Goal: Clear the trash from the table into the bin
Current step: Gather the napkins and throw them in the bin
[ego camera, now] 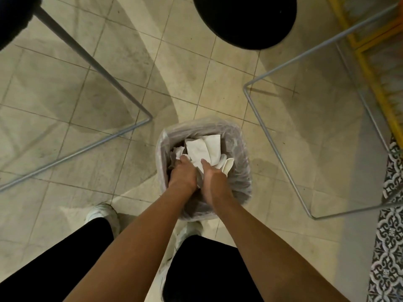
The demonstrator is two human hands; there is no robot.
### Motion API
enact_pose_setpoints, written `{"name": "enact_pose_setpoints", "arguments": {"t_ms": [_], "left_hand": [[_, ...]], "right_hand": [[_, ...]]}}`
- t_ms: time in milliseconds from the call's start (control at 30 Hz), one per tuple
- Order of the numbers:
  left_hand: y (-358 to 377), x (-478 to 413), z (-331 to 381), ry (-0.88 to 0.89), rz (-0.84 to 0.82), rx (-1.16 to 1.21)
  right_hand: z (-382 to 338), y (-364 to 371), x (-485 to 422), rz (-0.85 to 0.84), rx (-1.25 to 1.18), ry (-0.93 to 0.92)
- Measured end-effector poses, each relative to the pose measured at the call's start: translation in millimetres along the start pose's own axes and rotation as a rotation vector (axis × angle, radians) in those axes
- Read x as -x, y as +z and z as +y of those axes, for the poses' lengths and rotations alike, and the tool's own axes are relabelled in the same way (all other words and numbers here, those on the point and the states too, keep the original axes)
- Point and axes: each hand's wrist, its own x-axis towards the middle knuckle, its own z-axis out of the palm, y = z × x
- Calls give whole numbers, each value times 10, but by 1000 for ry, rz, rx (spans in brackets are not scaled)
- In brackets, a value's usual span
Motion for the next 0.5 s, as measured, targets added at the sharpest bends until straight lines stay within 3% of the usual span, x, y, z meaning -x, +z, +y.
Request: {"name": "enact_pose_setpoints", "arguments": {"t_ms": [200,500], "left_hand": [[-139,175,51,42,-20,-38],[-616,681,135,106,-14,-2]], "right_hand": [[26,-112,50,-54,-36,55],[-226,-560,532,54,18,1]]}}
